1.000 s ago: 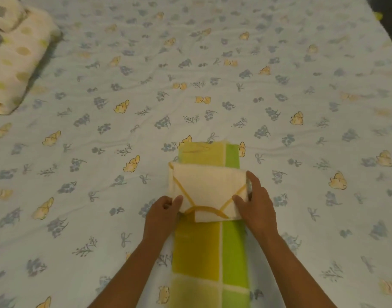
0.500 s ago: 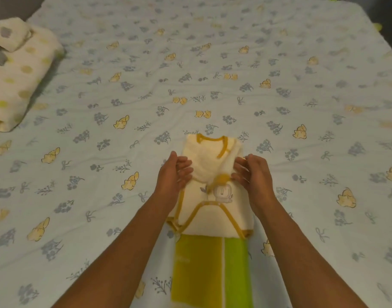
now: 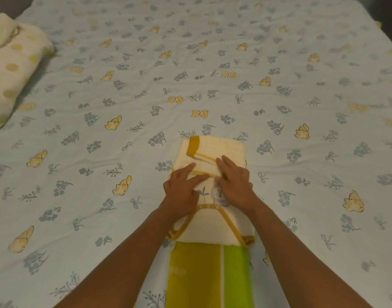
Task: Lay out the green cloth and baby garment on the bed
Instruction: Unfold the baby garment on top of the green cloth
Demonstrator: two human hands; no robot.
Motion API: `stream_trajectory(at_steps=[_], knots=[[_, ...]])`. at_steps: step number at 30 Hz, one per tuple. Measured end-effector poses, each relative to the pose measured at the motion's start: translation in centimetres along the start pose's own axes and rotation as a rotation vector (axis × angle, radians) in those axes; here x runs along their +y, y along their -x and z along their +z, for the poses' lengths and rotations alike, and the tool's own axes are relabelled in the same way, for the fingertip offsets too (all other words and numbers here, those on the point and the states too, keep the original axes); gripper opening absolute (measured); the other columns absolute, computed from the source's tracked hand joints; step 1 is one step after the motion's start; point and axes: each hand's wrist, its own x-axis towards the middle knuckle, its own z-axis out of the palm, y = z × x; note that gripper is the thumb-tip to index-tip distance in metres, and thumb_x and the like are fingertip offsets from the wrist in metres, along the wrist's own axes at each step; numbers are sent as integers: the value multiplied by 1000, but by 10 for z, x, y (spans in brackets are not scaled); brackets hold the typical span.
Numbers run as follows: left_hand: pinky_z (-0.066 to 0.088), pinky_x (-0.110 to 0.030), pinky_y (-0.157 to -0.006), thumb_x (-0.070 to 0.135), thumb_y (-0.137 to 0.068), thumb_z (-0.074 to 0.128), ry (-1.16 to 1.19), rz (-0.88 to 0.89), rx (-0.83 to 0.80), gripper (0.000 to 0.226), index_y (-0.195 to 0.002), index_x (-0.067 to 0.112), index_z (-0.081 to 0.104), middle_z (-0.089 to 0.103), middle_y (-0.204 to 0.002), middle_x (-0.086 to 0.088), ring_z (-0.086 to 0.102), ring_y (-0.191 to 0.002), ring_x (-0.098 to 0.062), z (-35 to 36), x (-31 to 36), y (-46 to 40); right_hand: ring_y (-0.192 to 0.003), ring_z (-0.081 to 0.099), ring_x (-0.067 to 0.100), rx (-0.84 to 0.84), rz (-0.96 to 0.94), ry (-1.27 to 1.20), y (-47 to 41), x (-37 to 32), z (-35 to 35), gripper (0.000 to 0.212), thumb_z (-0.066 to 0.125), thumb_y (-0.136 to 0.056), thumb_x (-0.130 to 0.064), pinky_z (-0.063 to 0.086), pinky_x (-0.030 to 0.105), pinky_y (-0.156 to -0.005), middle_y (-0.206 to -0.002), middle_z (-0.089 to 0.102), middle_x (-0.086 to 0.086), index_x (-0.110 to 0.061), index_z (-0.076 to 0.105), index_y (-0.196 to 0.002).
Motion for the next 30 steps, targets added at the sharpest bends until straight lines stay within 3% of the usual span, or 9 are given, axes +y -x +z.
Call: stream_trajectory(at_steps=[7, 11, 15, 17, 19, 21, 24, 27, 30], knots=[[28, -52, -109, 15, -85, 50, 81, -83, -60, 63, -145, 28, 36, 29, -155, 1, 25, -137, -30, -15, 3, -6, -139, 28, 30, 132, 24, 147, -3, -8, -9, 46, 37, -100, -27, 27, 48, -108, -159, 23, -3, -24, 35, -146], [44, -42, -90, 10, -84, 55, 408, -187, 267, 36, -120, 13, 50, 50, -115, -5, 49, -109, -28, -37, -1, -7, -143, 20, 29, 399, 160, -101, 11, 2, -36, 60, 43, -98, -14, 13, 37, -114, -161, 17, 5, -20, 23, -154], [42, -24, -71, 5, -85, 54, 609, -354, 343, 63, -146, 11, 36, 50, -82, -4, 48, -70, -12, -57, -24, -10, -143, 26, 32, 428, 428, -363, 20, 26, -53, 66, 45, -90, -8, 21, 52, -117, -149, 34, 3, -18, 26, -153], [45, -28, -87, 19, -90, 54, 571, -503, 281, 66, -151, 12, 28, 61, -103, 2, 59, -91, -10, -61, -43, -8, -143, 28, 32, 367, 552, -433, 24, 37, -54, 70, 47, -90, -8, 23, 50, -118, -156, 31, 4, -22, 24, -154], [34, -44, -110, 32, -92, 52, 344, -650, 131, 66, -152, 17, 27, 43, -145, -12, 42, -132, -32, -62, -60, -4, -142, 29, 32, 298, 596, -380, 27, 44, -51, 73, 50, -89, -9, 25, 49, -117, -158, 28, 8, -23, 21, -155], [27, -46, -112, 36, -91, 55, 144, -657, 132, 62, -148, 19, 35, 37, -145, -23, 32, -135, -42, -60, -64, 5, -138, 31, 37, 319, 599, -209, 33, 42, -47, 71, 55, -89, -17, 28, 48, -114, -154, 31, 13, -23, 26, -153], [42, -43, -99, 28, -87, 63, 173, -432, 371, 40, -125, 17, 57, 56, -119, -18, 51, -113, -33, -51, -44, 29, -124, 42, 36, 422, 424, -89, 51, 22, -31, 53, 64, -87, -26, 37, 41, -101, -135, 44, 15, -22, 47, -137], [52, -30, -70, 28, -88, 60, 419, -309, 233, 10, -94, 30, 68, 70, -86, 6, 64, -77, -6, -35, -12, 61, -95, 59, 14, 168, 173, -156, 71, -3, -5, 34, 66, -88, -29, 47, 27, -81, -107, 62, -1, -24, 61, -121], [56, -35, -78, 29, -95, 53, 527, -344, -6, 20, -99, 26, 73, 74, -88, 7, 68, -82, -8, -19, 7, 81, -97, 57, 13, -102, 212, -179, 84, -15, 9, 40, 64, -90, -31, 47, 30, -89, -105, 63, -4, -19, 59, -128]])
